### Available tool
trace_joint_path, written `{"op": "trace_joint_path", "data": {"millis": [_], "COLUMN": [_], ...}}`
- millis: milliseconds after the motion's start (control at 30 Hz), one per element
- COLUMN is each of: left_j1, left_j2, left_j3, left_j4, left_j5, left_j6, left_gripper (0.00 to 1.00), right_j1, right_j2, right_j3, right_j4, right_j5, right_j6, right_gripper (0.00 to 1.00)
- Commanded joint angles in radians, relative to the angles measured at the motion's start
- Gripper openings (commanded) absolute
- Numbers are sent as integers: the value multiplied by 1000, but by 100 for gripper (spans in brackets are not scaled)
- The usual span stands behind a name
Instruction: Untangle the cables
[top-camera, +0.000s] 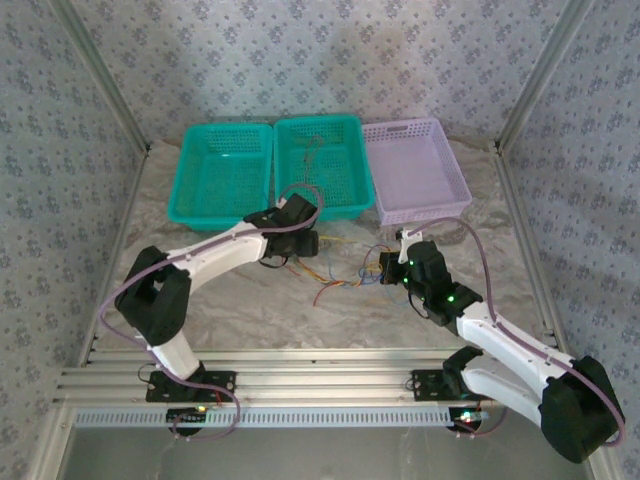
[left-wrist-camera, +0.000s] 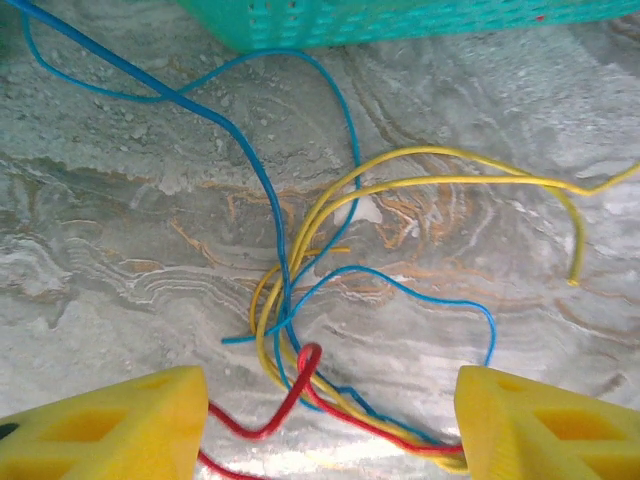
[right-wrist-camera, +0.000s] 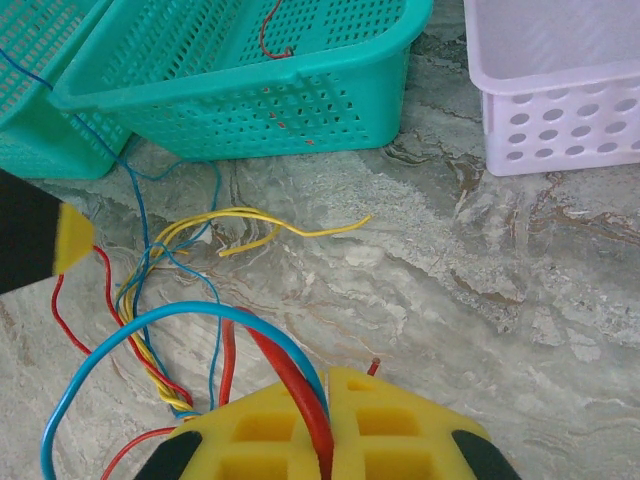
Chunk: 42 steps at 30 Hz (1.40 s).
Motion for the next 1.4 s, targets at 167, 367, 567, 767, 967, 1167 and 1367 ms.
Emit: {"op": "trace_joint_path", "data": {"millis": [167,367,567,767,967,1167,1367], "left_j1": [-12,6,15,28,44,44,42], "left_j2": [-17,32,87,94,53,-54,-227], "left_j3": [-31,-29,-13,-18,-21,-14,31], "left_j4": [-25,-20,-21,-17,-31,-86,-213], "left_j5": [-33,-45,-45,-46,-40,-27,-22], "left_j6": [15,42,58,61,70,75,77], "left_gripper": [66,60,48,22,0,0,0], "right_j1": [6,7,8,7,8,7,-8], "right_j2": [0,-12,-14,-18,-19,-11,67], "right_j3": [0,-3,-1,-1,0,4,47], "right_j4": [21,16,16,12,7,-4,-80], "right_j5": [-4,-1,-4,0,7,22,81], "right_j6": [-6,-5,-5,-7,-7,-6,13], "right_gripper": [0,0,0,0,0,0,0]}}
